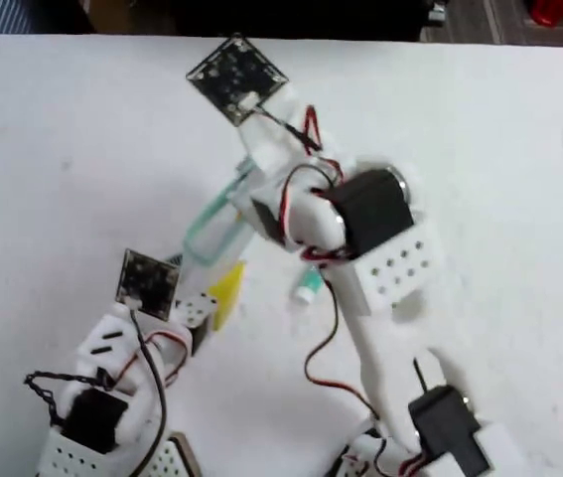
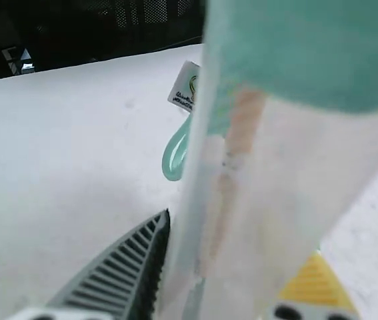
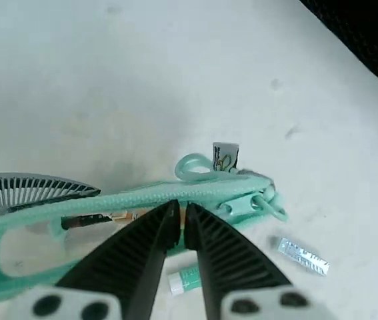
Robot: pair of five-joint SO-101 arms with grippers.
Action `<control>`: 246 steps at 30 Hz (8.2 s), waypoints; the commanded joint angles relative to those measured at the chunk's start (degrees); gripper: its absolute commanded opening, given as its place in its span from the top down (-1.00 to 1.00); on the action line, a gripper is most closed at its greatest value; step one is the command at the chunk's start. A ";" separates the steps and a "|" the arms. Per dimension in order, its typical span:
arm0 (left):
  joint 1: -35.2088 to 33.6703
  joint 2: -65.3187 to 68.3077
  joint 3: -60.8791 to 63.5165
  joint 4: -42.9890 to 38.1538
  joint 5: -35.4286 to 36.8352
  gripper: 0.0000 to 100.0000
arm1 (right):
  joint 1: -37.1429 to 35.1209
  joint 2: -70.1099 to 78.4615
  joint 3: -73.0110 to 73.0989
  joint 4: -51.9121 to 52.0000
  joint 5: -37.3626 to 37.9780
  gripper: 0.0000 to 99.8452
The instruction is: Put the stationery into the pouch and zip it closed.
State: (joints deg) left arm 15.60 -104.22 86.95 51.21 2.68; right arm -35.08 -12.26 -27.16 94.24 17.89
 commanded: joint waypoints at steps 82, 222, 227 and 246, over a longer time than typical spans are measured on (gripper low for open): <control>3.82 24.84 -12.04 -4.04 -0.44 0.53 | 30.81 39.52 14.86 -35.21 -31.91 0.55; 1.80 -0.31 0.79 -3.69 -0.44 0.60 | -4.70 -27.30 52.57 -57.36 -16.00 0.97; 1.80 -0.31 0.79 -4.04 -0.44 0.60 | -6.11 -37.05 62.51 -61.14 -16.00 0.97; 1.80 -0.31 0.79 -3.96 -0.53 0.61 | -8.31 -55.25 77.01 -60.70 -15.56 0.47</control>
State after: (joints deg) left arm 17.27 -103.87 88.26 48.31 1.63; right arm -43.16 -67.82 50.46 33.67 1.71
